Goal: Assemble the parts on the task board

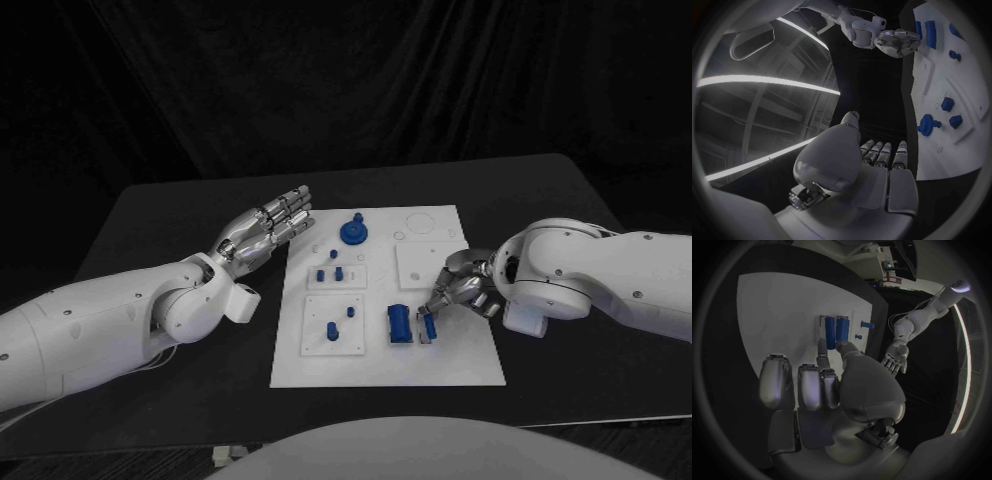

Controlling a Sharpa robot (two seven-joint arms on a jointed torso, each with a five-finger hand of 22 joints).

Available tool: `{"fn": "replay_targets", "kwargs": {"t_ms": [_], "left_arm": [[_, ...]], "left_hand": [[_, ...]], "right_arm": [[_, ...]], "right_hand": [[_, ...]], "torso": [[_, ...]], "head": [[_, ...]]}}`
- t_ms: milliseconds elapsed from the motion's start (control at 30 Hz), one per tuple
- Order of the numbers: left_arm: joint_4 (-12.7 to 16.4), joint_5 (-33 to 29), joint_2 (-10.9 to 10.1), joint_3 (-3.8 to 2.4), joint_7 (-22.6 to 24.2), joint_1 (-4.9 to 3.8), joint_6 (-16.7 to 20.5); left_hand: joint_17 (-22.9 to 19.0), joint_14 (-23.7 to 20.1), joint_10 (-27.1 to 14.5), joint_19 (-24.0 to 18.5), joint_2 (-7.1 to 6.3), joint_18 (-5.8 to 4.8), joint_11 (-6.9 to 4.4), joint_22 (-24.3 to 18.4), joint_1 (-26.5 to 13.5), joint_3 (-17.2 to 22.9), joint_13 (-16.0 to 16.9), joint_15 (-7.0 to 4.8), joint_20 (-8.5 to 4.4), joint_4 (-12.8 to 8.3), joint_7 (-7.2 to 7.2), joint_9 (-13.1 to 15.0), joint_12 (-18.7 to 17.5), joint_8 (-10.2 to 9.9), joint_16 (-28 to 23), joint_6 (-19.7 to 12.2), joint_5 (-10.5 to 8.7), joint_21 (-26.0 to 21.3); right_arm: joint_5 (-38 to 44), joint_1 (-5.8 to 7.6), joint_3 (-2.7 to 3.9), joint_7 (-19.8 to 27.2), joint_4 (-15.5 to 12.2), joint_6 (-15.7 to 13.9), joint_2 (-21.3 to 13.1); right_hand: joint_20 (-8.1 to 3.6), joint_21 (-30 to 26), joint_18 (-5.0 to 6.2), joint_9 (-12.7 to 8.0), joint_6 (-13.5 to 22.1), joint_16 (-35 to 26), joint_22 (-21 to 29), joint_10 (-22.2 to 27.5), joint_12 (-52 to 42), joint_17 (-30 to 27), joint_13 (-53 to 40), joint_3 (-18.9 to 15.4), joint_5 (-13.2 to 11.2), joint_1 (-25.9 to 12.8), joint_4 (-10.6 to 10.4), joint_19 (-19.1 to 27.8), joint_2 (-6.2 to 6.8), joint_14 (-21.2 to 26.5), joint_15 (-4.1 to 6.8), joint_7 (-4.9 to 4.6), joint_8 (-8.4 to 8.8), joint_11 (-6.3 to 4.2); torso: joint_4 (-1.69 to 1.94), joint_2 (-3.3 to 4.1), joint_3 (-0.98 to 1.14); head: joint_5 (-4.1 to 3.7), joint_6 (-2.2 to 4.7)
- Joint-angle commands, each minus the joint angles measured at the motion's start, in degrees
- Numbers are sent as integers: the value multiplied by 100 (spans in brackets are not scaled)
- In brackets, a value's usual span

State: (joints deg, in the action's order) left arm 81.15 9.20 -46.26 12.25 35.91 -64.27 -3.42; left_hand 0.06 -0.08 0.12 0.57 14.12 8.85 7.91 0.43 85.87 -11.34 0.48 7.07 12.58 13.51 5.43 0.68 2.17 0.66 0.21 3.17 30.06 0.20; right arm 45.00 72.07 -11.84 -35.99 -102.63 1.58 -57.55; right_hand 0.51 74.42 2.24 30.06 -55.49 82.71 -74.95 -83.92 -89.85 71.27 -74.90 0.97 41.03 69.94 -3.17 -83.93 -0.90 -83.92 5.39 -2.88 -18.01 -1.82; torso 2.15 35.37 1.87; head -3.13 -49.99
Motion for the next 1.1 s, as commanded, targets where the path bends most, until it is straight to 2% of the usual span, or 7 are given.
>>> {"fn": "replay_targets", "kwargs": {"t_ms": [33, 667, 1100], "left_arm": [[12, -32, 7, -6, 55, 7, -68], [6, -32, 18, -6, 31, 18, -95], [1, -32, 23, -6, 9, 23, -112]], "left_hand": [[-6, 8, 8, -19, -19, 70, 21, 7, 61, 29, 9, 43, 40, -10, 54, 4, 18, 17, -21, -3, 25, 19], [-6, 8, 8, -17, -21, 70, 24, 9, 67, 34, 9, 45, 42, -17, 52, 3, 18, 16, -21, -6, 29, 20], [-6, 8, 8, -17, -31, 68, 36, 9, 96, 52, 9, 56, 50, -53, 44, 2, 19, 14, -21, -10, 51, 20]], "right_arm": [[110, 4, 0, -68, 9, 53, 11], [255, -12, -1, -84, 36, 71, 40], [279, -121, -1, -87, 64, 66, 95]], "right_hand": [[29, -31, 115, 6, 23, -17, -1052, -608, -15, -14, -1510, 39, -43, -71, 10, -142, 10, -280, 11, 18, -30, -4], [30, -59, 120, 10, 29, -30, -1045, -608, -15, -41, -1510, 79, -95, -84, 20, -133, -11, -273, 9, 18, -36, -2], [32, -139, 136, 14, 32, -78, -1022, -608, -15, -143, -1510, 111, -155, -148, 5, -108, -24, -250, 6, 15, -47, 1]], "torso": [[0, 0, 0], [-1, 0, -1], [1, 0, -1]], "head": [[5, -1], [16, -1], [16, -1]]}}
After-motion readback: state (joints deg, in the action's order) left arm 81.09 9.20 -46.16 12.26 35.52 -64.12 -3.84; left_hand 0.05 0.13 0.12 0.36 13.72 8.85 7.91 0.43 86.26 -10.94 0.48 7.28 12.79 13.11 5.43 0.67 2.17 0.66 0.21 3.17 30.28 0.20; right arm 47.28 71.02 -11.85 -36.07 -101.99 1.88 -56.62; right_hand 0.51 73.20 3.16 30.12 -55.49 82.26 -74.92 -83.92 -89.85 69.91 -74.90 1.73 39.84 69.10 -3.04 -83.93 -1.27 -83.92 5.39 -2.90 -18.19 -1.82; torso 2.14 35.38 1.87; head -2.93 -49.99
